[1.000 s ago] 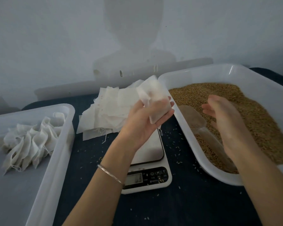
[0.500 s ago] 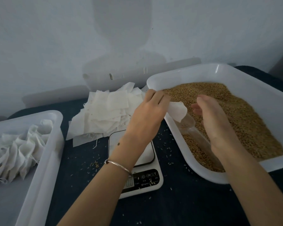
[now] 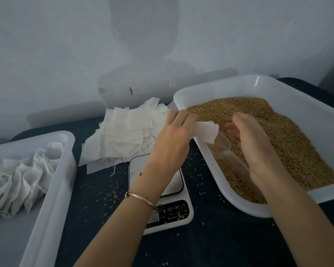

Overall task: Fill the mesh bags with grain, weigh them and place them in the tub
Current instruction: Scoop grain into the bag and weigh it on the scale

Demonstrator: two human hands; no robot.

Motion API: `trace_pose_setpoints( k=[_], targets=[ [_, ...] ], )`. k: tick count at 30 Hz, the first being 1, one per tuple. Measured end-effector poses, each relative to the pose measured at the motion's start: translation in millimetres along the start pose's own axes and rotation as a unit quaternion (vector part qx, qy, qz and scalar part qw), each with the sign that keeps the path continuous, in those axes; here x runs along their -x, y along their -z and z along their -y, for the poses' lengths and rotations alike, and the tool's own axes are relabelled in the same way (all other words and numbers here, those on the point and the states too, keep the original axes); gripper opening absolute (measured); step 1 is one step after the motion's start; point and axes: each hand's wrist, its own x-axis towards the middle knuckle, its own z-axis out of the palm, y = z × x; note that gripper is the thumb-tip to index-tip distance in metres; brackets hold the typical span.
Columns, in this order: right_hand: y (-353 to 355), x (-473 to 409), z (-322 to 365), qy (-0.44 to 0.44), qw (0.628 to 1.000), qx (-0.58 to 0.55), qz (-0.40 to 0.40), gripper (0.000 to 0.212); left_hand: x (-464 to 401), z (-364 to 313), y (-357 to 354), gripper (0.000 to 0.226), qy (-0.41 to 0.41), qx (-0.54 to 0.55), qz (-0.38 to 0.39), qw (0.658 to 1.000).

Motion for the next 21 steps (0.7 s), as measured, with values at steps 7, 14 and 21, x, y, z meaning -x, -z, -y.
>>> trace_pose_setpoints(
  k=[7, 14, 21],
  targets=[
    [1, 2, 1, -0.002, 1.000, 0.003, 0.015, 0.038, 18, 1, -3, 0.014, 0.311, 0.350, -0.057, 0.882],
    [2, 2, 5, -0.003, 1.000, 0.015, 0.017, 0.024, 60, 23, 4, 0.024, 0.392, 0.461, -0.105, 0.789],
    [1, 2, 6, 0.008, 1.000, 0.025, 0.001, 0.028, 79, 35, 8, 0.072, 0.367, 0.376, -0.042, 0.850]
  ],
)
